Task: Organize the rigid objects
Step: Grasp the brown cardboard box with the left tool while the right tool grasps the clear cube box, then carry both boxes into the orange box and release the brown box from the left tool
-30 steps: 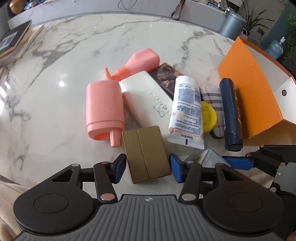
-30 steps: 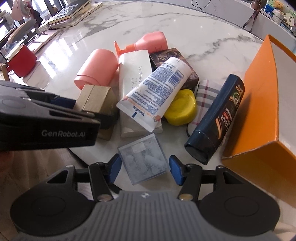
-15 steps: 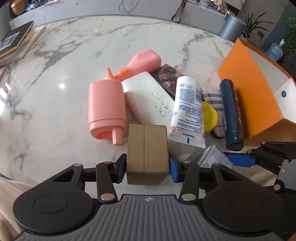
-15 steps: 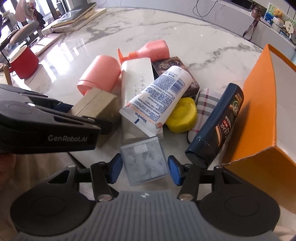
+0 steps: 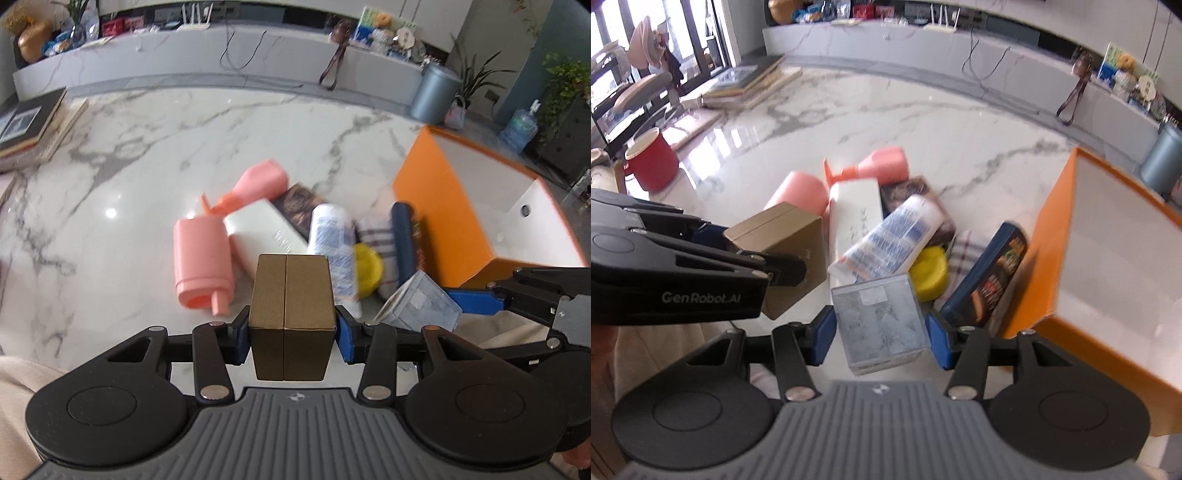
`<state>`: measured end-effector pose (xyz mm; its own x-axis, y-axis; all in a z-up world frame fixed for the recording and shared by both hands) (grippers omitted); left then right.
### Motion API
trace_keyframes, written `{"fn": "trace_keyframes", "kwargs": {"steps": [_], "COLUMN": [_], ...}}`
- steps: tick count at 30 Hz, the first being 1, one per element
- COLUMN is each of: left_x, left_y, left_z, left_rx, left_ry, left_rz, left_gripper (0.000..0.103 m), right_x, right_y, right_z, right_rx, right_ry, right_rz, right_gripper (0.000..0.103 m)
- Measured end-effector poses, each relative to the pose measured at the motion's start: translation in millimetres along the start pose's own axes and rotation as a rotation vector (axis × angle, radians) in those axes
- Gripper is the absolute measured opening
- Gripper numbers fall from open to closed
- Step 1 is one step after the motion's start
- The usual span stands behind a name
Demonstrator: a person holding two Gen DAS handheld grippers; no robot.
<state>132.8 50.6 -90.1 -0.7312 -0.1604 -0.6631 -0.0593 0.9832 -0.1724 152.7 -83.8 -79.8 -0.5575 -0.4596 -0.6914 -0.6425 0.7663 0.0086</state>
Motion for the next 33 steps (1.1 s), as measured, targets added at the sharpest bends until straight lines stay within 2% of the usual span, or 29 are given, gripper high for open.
{"fn": "trace_keyframes", "kwargs": {"steps": [10,17,23,27,30,33], "left_x": [-50.9,-83.0,-99.1,-105.8,-109.8,-112.8], "left_y": [-49.8,-101.9,-149.0,-170.0,-183.1,-193.9], "left_z": [-23.1,-20.9,9.2,40.0,64.1,88.7], "left_rx": [0.103,0.185,0.277,0.289,0.316,0.300], "left_ry": [-0.096,-0.133,-0.086,-0.028,0.024,0.050], "left_rz": [0.082,0.166,0.249,0.267,0.238,0.241], "left_gripper": [0.051,0.051,0.051,0.051,0.051,0.051], "right_x": [-34.2,-43.8,-36.4,-24.5,-14.2,-6.6], "right_y": [-41.9,-102.2,-163.5,-194.3,-211.4,-223.5], "right_z": [-56.8,-80.9,-80.9,-72.4,-61.0,-47.6], "right_rx": [0.098,0.216,0.285,0.300,0.307,0.303], "right_ry": [-0.142,-0.184,-0.160,-0.131,-0.109,-0.082], "right_rz": [0.019,0.072,0.191,0.280,0.326,0.356], "right_gripper": [0.050,0.049,0.049,0.048,0.048,0.048]}}
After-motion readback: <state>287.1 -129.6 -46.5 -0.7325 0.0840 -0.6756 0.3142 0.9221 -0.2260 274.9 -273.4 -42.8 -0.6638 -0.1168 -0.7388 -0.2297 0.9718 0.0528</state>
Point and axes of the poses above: each gripper's, at about its wrist camera, not at the fingertips, and z roughly the way its jaws point, y to its left, x to its underside, the point moved 6 cm from there along z, roughly the way its jaws point, and after that the axes turned 9 degrees about -y, right-handed, at the moved point
